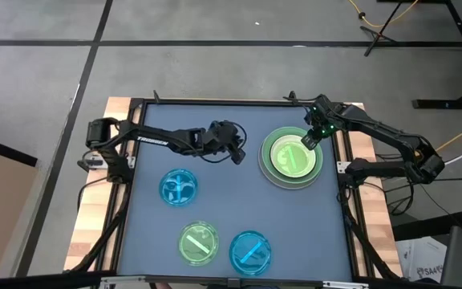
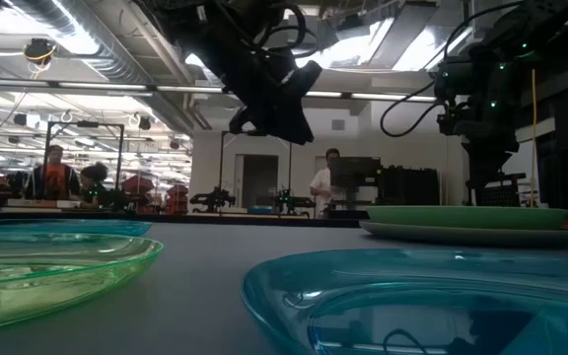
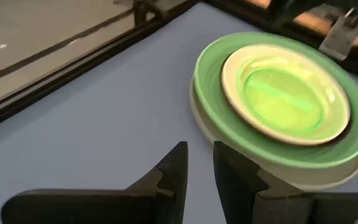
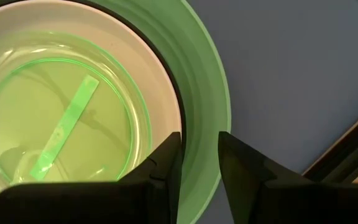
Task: Stack plastic plates
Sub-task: Stack the top small light blue plate on the small light green plate
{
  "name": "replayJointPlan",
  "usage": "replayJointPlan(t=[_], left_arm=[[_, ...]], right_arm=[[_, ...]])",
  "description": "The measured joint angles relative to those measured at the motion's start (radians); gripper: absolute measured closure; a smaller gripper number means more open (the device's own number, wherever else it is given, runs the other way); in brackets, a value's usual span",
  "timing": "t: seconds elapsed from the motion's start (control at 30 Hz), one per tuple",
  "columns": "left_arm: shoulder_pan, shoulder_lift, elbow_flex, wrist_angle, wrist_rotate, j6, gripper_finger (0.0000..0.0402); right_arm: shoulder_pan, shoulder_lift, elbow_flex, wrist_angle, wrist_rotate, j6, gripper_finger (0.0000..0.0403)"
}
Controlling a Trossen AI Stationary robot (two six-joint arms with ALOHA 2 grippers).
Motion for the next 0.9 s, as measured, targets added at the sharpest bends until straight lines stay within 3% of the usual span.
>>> replayJointPlan(t=[0.2,0.6,0.9], left_arm=[[0.028,-0.076,0.000,-0.164,0.053,0.001,0.0331],[0.078,-0.226,0.001,-0.661,0.126,0.056,0.0331],[0.125,-0.251,0.001,-1.022,0.199,0.103,0.0331]], right_arm=[[0.000,0.000,0.000,0.000,0.000,0.000,0.0308],[0.000,0.000,0.000,-0.001,0.000,0.000,0.0308],[0.000,0.000,0.000,-0.002,-0.037,0.000,0.0308]])
